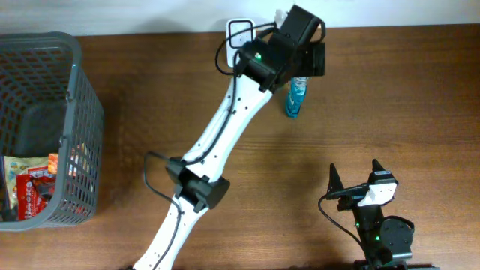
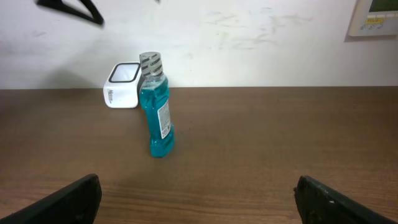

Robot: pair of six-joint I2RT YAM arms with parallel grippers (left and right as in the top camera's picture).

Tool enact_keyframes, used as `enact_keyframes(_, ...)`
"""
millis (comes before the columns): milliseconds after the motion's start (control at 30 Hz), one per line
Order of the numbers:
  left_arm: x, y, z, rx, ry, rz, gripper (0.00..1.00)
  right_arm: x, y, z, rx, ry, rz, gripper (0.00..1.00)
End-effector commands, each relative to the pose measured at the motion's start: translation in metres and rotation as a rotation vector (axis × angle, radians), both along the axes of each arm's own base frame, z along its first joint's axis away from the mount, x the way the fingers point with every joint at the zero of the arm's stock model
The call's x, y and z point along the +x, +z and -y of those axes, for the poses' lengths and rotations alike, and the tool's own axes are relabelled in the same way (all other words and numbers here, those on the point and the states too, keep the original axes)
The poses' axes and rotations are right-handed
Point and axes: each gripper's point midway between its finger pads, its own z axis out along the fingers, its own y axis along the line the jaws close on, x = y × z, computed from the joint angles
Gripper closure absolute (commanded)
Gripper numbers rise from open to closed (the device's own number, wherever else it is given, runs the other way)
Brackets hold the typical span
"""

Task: Scan the item barcode
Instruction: 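Carry the bottle to the scanner and set it upright beside it, then open the left gripper and move back over the basket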

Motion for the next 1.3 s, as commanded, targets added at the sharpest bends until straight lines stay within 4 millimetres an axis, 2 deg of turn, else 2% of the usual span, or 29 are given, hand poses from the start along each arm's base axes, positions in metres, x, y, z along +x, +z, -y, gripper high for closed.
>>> enact_keyframes(0,-0.027,0.093,-0.025,-0.076,-0.008,0.122,0.01,0.000,-0.003,0.000,0.003,-0.002,-0.006,0.02)
enact_keyframes(33,-0.033,0.106,-0.038,-0.066,0.015,0.137,0.01,0.000,-0.003,0.000,0.003,-0.002,-0.006,0.02)
enact_keyframes(67,-0.040,0.123,-0.064,-0.029,0.072,0.160,0.00,0.000,-0.003,0.000,0.003,-0.002,-0.006,0.02)
enact_keyframes(100,-0.042,0.130,-0.078,-0.009,0.104,0.172,0.01,0.000,-0.003,0.000,0.003,-0.002,-0.006,0.02)
enact_keyframes(200,-0.053,0.162,-0.149,0.091,0.275,0.233,0.00,0.000,-0.003,0.000,0.003,-0.002,-0.006,0.02)
enact_keyframes(267,-0.064,0.181,-0.207,0.144,0.394,0.251,0.01,0.000,-0.003,0.000,0.003,-0.002,-0.006,0.02)
enact_keyframes(367,-0.078,0.193,-0.272,0.174,0.512,0.233,0.01,0.000,-0.003,0.000,0.003,-0.002,-0.006,0.02)
enact_keyframes(400,-0.079,0.199,-0.296,0.195,0.516,0.239,0.01,0.000,-0.003,0.000,0.003,-0.002,-0.006,0.02)
enact_keyframes(467,-0.079,0.203,-0.327,0.191,0.587,0.240,0.01,0.000,-0.003,0.000,0.003,-0.002,-0.006,0.02)
enact_keyframes(533,-0.079,0.206,-0.371,0.183,0.680,0.231,0.01,0.000,-0.003,0.000,0.003,-0.002,-0.006,0.02)
enact_keyframes(567,-0.079,0.205,-0.388,0.174,0.689,0.219,0.01,0.000,-0.003,0.000,0.003,-0.002,-0.006,0.02)
enact_keyframes(700,-0.085,0.204,-0.429,0.185,0.724,0.201,0.01,0.000,-0.003,0.000,0.003,-0.002,-0.006,0.02)
enact_keyframes(800,-0.095,0.195,-0.460,0.188,0.788,0.147,0.01,0.000,-0.003,0.000,0.003,-0.002,-0.006,0.02)
enact_keyframes(867,-0.103,0.182,-0.478,0.204,0.834,0.083,0.01,0.000,-0.004,0.000,0.003,-0.002,-0.006,0.02)
enact_keyframes(1000,-0.132,0.134,-0.537,0.182,1.107,-0.121,0.01,0.000,-0.003,0.000,0.003,-0.002,-0.006,0.02)
enact_keyframes(1167,-0.154,0.075,-0.607,0.099,1.346,-0.288,0.01,0.000,-0.003,0.000,0.003,-0.002,-0.006,0.02)
enact_keyframes(1267,-0.161,0.033,-0.622,-0.040,1.357,-0.400,0.01,0.000,-0.003,0.000,0.003,-0.002,-0.006,0.02)
